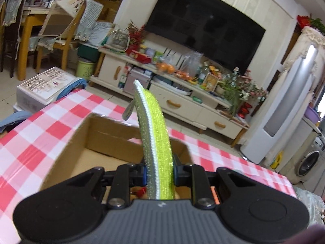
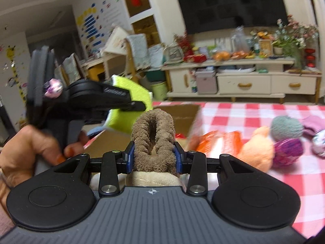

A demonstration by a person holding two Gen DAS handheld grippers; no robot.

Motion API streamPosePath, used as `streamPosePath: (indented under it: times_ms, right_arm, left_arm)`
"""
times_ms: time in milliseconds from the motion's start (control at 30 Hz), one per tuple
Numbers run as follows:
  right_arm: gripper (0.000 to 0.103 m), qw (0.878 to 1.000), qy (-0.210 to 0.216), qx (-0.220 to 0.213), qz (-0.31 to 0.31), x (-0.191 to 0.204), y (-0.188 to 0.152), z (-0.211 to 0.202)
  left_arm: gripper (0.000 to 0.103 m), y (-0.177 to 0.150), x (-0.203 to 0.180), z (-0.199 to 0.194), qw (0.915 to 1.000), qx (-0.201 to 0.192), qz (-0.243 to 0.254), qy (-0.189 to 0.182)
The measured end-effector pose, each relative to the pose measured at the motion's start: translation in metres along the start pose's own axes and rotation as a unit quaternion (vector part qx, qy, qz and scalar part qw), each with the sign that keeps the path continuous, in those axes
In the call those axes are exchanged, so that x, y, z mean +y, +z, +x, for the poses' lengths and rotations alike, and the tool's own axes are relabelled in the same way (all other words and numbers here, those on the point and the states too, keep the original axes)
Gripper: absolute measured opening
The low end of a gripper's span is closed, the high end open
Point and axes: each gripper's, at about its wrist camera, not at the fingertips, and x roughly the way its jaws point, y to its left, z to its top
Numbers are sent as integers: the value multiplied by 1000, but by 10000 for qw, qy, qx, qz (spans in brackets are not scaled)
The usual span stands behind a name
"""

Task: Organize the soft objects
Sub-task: 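Carry the ring plush and sponge into the box and open both grippers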

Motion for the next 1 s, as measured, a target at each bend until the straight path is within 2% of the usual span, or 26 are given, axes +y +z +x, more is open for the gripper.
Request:
streamPosePath:
  times_ms: [333,400,467,500,567,633,733,833,1000]
  right_arm:
    - [49,9976,439,507,157,20,-16,22]
    - [52,9969,504,594,129,25,-21,23]
    - [63,9961,558,674,118,25,-23,26]
    - [65,9959,546,715,105,27,-23,27]
    - [77,9960,504,736,77,28,-24,27]
    - [81,9965,492,681,39,29,-24,21]
    - [96,9981,415,463,-54,28,-24,3]
    - [100,9991,299,258,-164,29,-21,-10]
    - [101,9994,61,9,-327,25,-22,-25]
  left_arm:
    - [20,2,24,7,9996,190,-4,194]
    - [20,1,25,7,9994,218,4,253]
    - [20,0,26,8,9992,242,51,309]
    - [23,0,27,8,9990,248,77,354]
    - [37,0,28,8,9987,245,103,432]
    - [49,0,27,6,9984,206,114,512]
    - [56,0,22,3,9977,136,219,632]
    - [67,0,17,1,9973,86,284,672]
    - [75,-1,6,-1,9971,6,373,656]
